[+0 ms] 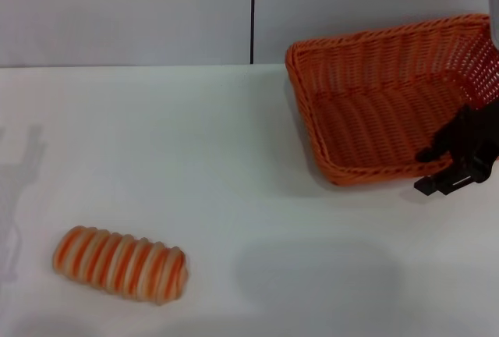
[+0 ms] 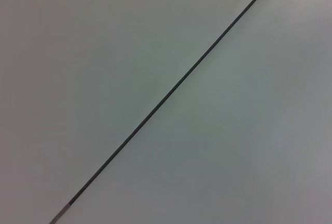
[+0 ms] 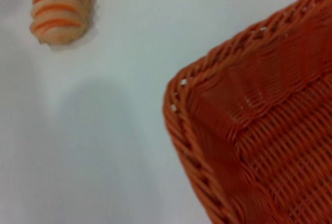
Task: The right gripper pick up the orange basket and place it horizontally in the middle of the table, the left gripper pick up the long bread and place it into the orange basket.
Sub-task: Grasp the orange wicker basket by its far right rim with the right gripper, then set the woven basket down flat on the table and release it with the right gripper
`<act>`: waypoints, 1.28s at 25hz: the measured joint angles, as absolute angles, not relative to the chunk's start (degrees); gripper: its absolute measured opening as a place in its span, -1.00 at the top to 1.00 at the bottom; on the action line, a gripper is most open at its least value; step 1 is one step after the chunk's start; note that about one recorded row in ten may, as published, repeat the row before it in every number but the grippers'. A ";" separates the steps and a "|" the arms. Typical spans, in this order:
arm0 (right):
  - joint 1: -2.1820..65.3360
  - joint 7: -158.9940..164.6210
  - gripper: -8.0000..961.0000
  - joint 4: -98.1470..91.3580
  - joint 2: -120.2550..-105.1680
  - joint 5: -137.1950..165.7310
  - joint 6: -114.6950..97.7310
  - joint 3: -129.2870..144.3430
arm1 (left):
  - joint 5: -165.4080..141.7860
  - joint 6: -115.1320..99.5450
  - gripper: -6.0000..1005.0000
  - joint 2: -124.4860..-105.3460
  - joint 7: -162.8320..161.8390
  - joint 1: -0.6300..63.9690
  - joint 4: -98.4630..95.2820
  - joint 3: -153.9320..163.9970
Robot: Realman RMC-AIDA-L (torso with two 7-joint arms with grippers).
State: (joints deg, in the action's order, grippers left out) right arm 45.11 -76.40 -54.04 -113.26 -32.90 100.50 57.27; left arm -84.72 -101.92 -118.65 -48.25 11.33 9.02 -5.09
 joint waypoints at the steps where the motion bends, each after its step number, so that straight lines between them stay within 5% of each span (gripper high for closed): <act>1: 45.16 -76.72 -0.06 -53.66 -113.38 -32.70 99.94 57.28 | -84.73 -101.92 -0.61 -118.65 -48.25 11.38 9.04 -5.09; 5: 44.70 -77.24 0.18 -54.09 -113.73 -32.63 98.64 57.31 | -84.73 -101.89 -0.61 -118.65 -48.25 11.52 9.05 -5.09; 12: 44.52 -77.84 0.28 -54.60 -114.03 -32.71 97.62 57.27 | -84.72 -101.86 -0.61 -118.65 -48.56 11.42 9.06 -5.09; 32: 47.05 -77.84 0.56 -59.96 -118.55 -37.16 97.94 58.56 | -84.57 -100.23 -0.61 -118.59 -48.96 11.38 9.05 -5.42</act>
